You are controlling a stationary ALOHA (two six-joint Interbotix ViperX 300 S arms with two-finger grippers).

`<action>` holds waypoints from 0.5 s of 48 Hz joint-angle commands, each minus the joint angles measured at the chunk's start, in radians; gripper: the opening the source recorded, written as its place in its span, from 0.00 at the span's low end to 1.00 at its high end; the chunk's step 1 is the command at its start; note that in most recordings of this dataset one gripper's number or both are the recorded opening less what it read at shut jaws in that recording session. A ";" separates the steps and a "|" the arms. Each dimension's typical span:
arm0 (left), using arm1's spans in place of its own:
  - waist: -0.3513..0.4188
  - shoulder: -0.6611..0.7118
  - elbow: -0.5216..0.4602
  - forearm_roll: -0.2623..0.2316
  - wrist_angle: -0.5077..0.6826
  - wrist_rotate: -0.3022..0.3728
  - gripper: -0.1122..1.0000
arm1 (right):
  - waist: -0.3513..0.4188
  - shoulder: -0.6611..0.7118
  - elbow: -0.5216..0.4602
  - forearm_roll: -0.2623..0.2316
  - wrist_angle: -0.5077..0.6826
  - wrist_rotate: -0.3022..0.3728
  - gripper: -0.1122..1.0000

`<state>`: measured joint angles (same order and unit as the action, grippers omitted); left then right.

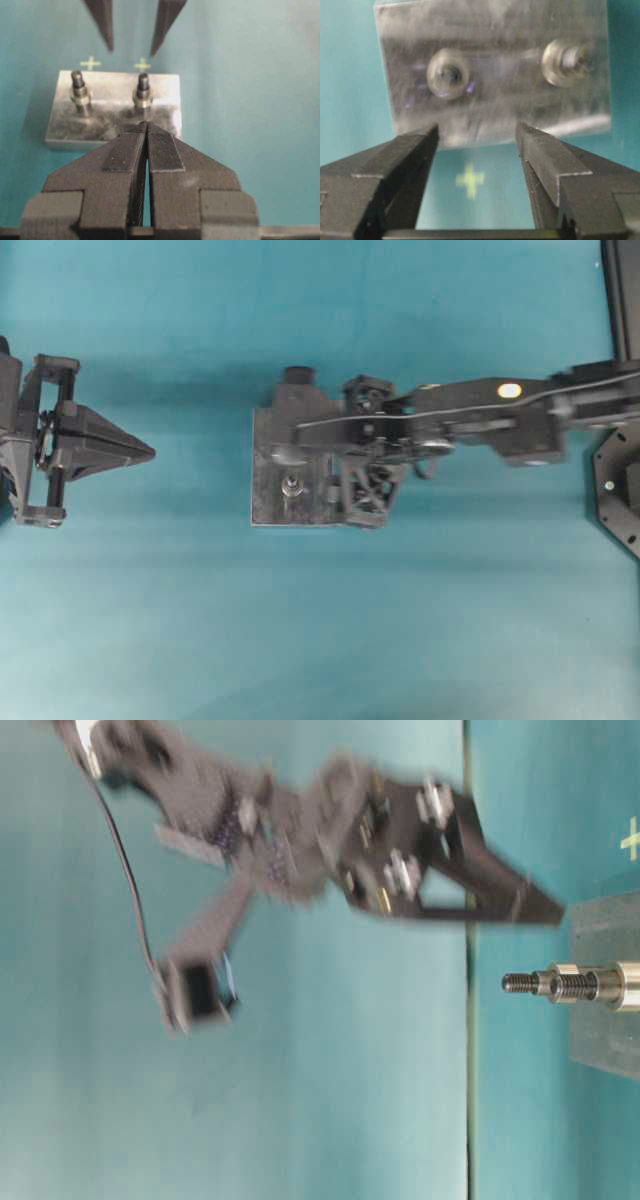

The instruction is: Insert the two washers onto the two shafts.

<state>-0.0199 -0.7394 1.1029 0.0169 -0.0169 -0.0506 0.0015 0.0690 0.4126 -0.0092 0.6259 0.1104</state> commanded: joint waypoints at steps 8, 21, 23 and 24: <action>-0.023 -0.032 0.002 0.003 -0.032 -0.002 0.10 | -0.008 -0.161 0.104 0.002 -0.094 0.054 0.72; -0.023 -0.046 0.021 0.003 -0.046 0.003 0.10 | -0.011 -0.249 0.196 0.000 -0.172 0.087 0.72; -0.023 -0.048 0.021 0.003 -0.046 0.003 0.10 | -0.011 -0.253 0.201 0.000 -0.172 0.086 0.72; -0.023 -0.046 0.021 0.003 -0.046 0.003 0.10 | -0.011 -0.255 0.202 0.000 -0.173 0.086 0.72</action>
<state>-0.0399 -0.7854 1.1351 0.0169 -0.0537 -0.0506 -0.0092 -0.1549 0.6167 -0.0077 0.4648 0.1856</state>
